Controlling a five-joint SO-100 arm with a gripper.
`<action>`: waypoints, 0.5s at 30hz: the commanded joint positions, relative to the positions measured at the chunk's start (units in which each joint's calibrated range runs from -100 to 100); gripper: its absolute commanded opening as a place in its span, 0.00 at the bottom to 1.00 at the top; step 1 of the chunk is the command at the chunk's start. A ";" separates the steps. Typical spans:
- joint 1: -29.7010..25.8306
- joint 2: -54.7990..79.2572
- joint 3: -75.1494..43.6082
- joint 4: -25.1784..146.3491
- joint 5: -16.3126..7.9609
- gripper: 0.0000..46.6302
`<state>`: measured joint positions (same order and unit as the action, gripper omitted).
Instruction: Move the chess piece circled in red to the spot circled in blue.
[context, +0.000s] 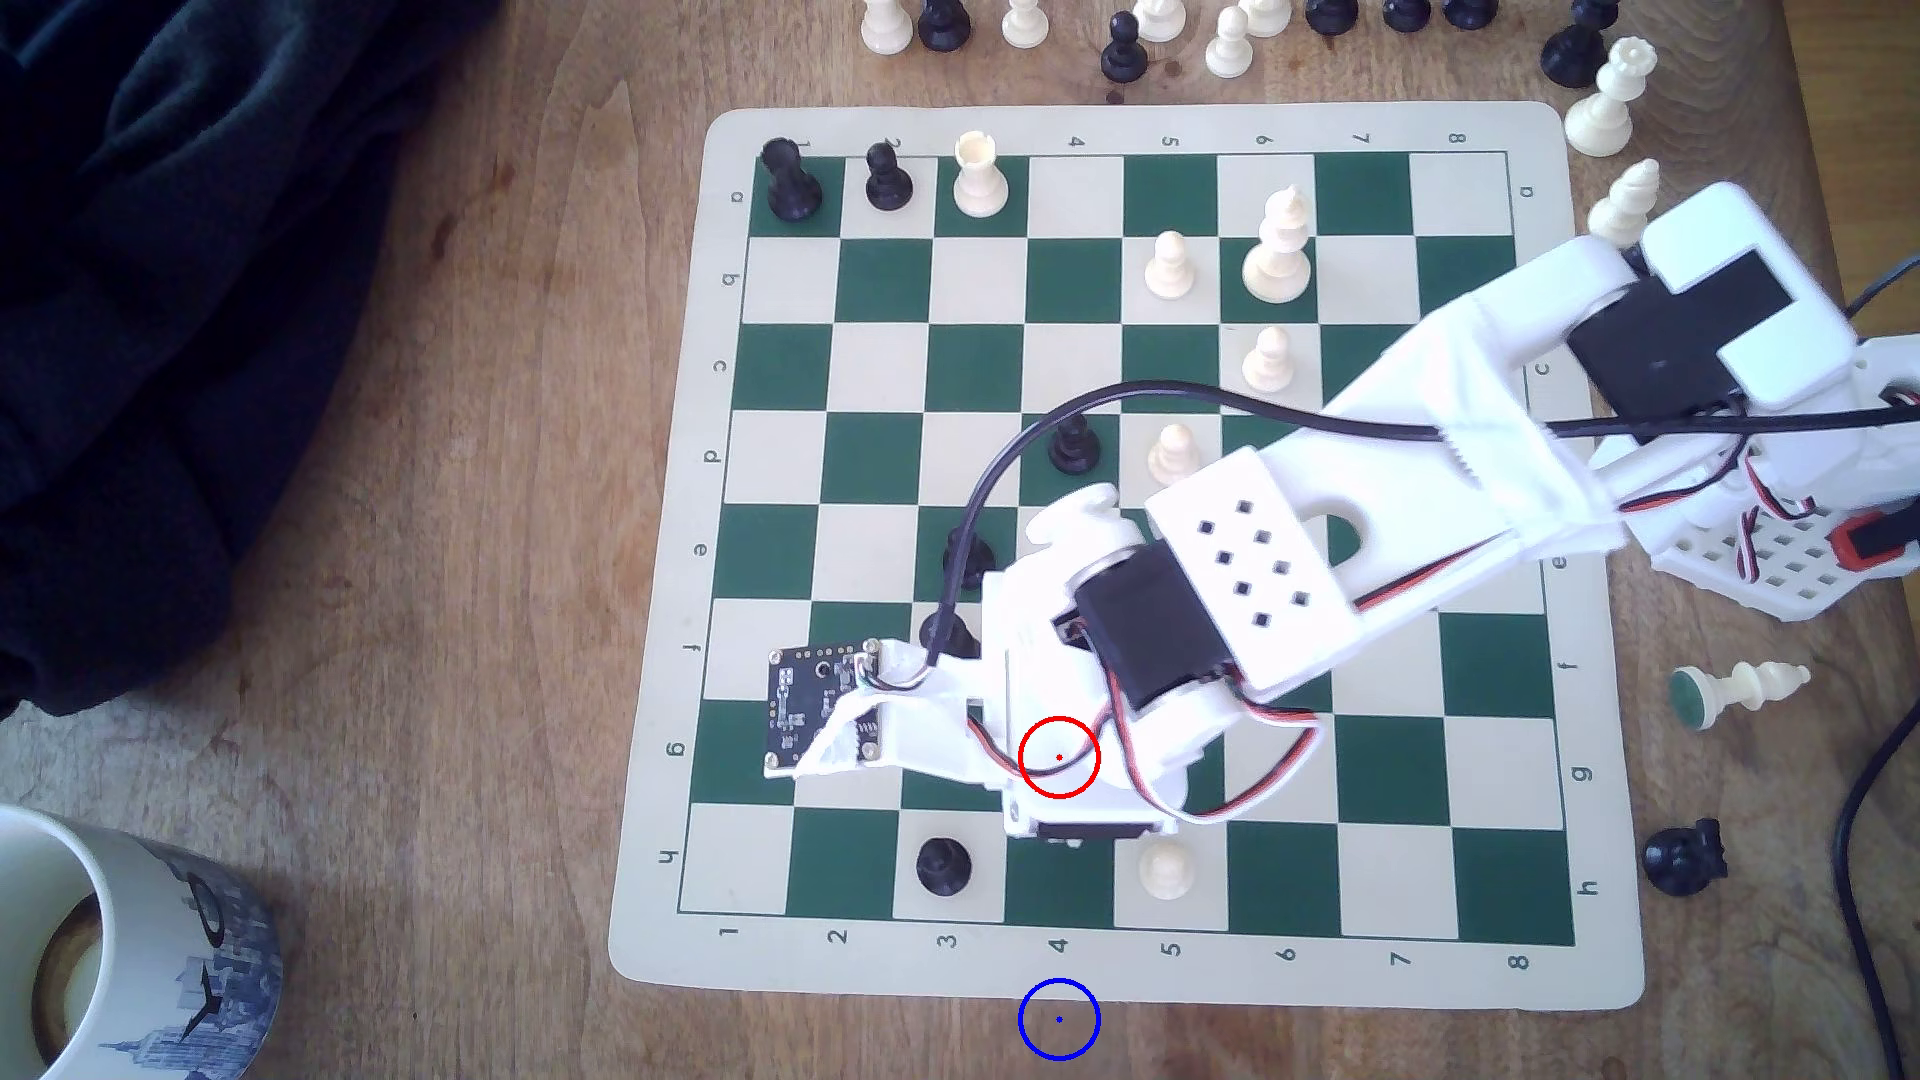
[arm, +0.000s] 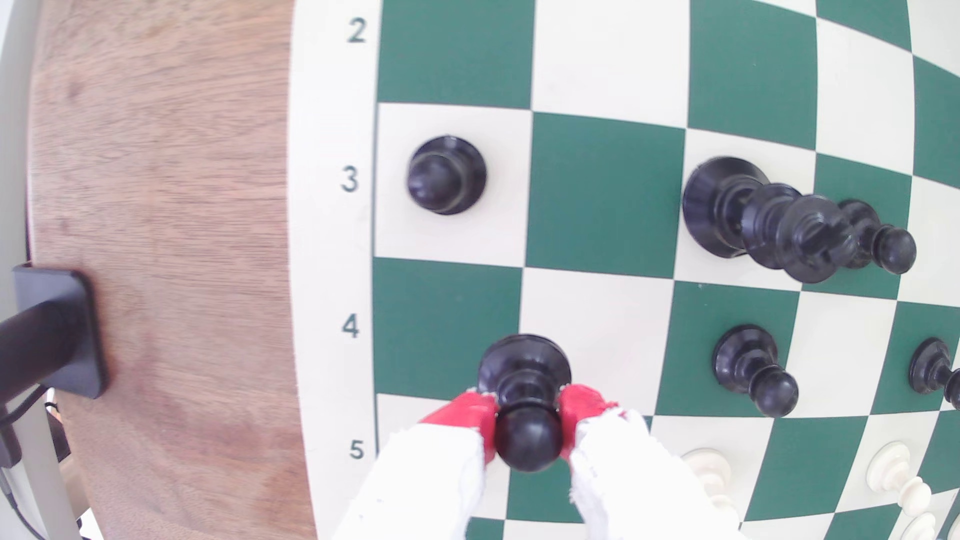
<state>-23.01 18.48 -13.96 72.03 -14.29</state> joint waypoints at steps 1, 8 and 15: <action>-2.22 -9.73 -5.26 -0.12 -0.15 0.01; -6.99 -5.57 -8.61 -0.94 -0.15 0.01; -10.82 3.68 -15.14 -0.94 -0.15 0.01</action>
<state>-32.96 21.24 -22.10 72.03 -14.29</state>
